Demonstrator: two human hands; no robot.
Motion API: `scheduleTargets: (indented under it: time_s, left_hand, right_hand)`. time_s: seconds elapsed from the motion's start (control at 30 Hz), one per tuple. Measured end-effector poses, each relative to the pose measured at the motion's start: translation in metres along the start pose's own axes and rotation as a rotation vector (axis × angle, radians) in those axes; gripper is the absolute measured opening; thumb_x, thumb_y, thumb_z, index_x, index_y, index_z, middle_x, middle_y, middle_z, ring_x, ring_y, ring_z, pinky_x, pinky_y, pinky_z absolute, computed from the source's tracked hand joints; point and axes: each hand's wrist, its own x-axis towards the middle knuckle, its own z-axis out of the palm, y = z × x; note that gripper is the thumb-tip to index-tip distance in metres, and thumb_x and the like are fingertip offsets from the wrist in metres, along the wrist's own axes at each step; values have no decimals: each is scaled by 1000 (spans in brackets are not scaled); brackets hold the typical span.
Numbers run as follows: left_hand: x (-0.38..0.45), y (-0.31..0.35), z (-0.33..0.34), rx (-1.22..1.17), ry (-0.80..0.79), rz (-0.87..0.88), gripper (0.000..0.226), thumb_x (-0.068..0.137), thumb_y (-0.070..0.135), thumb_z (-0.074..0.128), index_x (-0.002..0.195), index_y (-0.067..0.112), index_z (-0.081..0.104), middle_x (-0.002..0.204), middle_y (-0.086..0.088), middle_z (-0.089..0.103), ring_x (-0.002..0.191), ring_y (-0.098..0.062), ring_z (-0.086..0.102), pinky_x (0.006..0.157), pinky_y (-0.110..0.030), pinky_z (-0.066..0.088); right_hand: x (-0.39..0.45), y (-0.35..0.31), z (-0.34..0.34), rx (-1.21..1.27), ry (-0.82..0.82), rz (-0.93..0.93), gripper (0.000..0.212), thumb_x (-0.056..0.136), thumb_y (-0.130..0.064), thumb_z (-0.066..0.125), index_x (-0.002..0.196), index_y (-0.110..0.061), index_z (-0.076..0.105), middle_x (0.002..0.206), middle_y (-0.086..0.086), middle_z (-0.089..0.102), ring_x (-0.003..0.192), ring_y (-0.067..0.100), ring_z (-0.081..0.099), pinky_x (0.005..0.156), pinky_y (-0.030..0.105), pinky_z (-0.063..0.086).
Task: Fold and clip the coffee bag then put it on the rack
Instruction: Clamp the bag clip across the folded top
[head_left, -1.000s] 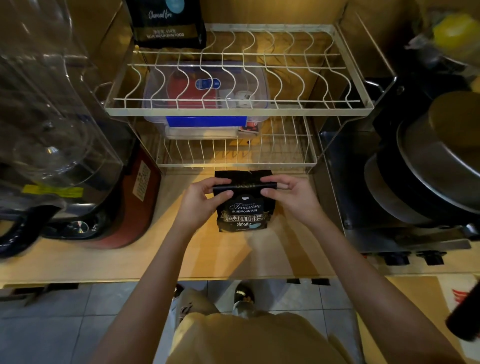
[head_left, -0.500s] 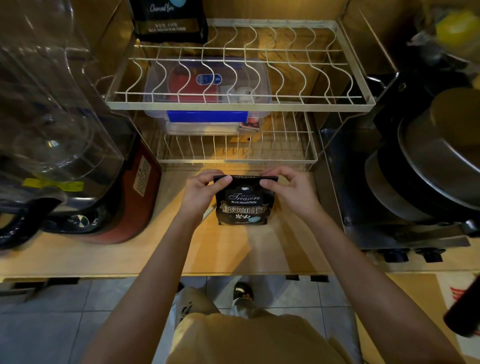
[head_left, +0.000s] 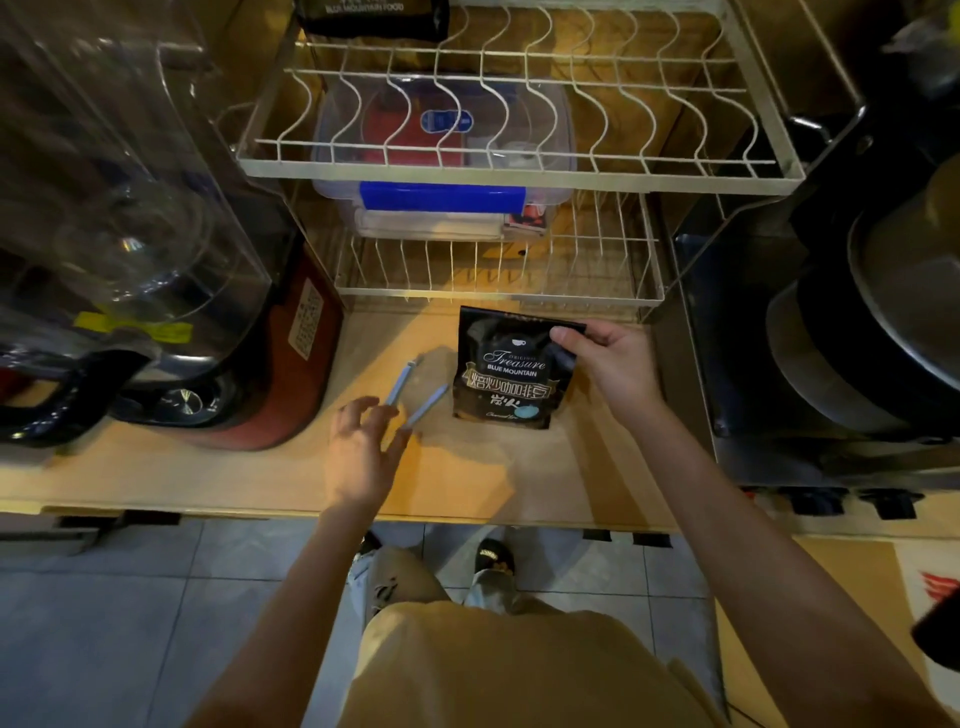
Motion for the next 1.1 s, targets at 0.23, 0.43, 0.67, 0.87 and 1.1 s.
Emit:
scheduleTargets:
  time_s: [0.23,0.43,0.67,0.87,1.1]
  left_hand:
    - [-29,-23,11,97,-37,-140,29,75,12,69,102,4,63,113,-23,58,105,-44,50,80,-53,47]
    - [-19,-19,10,-379,69,-287,14,79,3,60,92,-1,63,95,-21,65,93,-34,61,78,-43,46]
    - [-1,32,-43,-988,-26,-316,14,87,7,53,99,8,60,92,-8,59,81,-9,54,77,-20,44]
    - [26,64,-69,-613,-111,33,18,82,-1,57,99,-1,62,100,-3,57,77,1,53,64,2,38]
    - [48,62,-72,-556,-256,100,18,81,4,61,95,15,61,102,0,62,88,5,60,77,-4,47]
  right_hand:
    - [1,4,0,-19,-3,8,16,80,-5,64,81,-20,68,62,-22,71,67,-6,66,59,9,50]
    - [1,8,-3,-42,-18,-29,16,79,-5,65,81,-21,69,65,-22,72,70,-5,66,63,9,51]
    - [-1,11,-6,-37,-24,-35,17,78,-4,66,84,-19,70,68,-20,73,73,-3,67,64,10,51]
    - [-1,7,-2,-32,-88,-32,13,78,1,64,90,0,68,60,-19,71,64,-6,64,61,8,49]
    - [-2,-1,8,-61,-176,17,10,78,-4,66,78,-14,69,58,-14,70,60,-4,63,59,8,48]
